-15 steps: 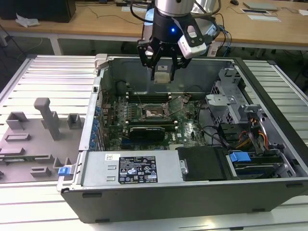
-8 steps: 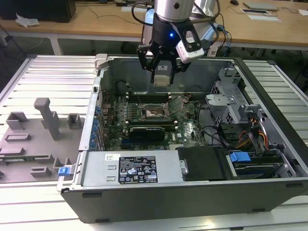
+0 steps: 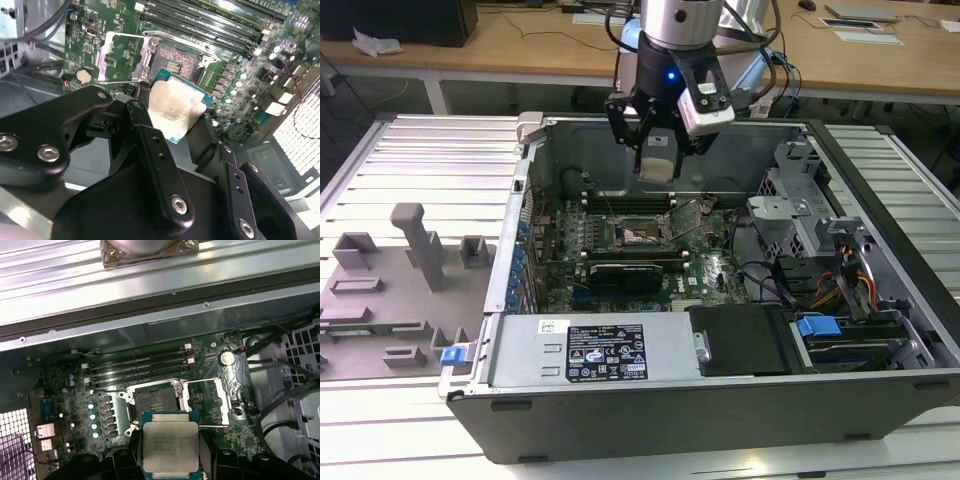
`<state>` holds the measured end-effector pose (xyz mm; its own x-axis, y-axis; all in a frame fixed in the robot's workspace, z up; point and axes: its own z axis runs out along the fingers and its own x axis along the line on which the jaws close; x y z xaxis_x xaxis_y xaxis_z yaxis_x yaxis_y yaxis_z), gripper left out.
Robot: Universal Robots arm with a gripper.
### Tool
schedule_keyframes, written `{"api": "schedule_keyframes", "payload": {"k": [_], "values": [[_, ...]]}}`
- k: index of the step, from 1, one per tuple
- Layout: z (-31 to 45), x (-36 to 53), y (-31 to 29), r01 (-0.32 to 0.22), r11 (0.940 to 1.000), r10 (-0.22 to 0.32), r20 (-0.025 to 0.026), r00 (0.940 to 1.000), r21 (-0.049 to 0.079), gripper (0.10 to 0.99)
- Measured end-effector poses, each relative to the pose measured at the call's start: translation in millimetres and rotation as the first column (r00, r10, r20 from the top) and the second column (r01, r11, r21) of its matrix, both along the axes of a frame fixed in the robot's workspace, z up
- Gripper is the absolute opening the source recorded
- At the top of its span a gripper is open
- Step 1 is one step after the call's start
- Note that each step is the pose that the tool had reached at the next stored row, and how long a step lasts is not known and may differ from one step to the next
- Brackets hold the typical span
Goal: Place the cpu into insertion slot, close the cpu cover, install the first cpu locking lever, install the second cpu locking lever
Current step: 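Place the cpu into insertion slot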
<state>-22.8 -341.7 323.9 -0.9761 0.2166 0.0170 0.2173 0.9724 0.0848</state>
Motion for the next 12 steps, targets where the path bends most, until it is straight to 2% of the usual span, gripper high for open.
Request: {"api": "schedule_keyframes", "payload": {"k": [3,7,9,12], "values": [[-1.2,0.0,0.0,0.047,0.9989,-0.047,0.0,0.9989,-0.001,0.541],[-3.1,0.0,0.0,0.138,0.9904,-0.138,0.0,0.9904,-0.001,0.541],[-4.1,0.0,0.0,0.19,0.9817,-0.19,0.0001,0.9817,-0.001,0.541],[-5.0,0.0,0.0,0.234,0.9722,-0.234,0.0001,0.9722,-0.001,0.541]]}}
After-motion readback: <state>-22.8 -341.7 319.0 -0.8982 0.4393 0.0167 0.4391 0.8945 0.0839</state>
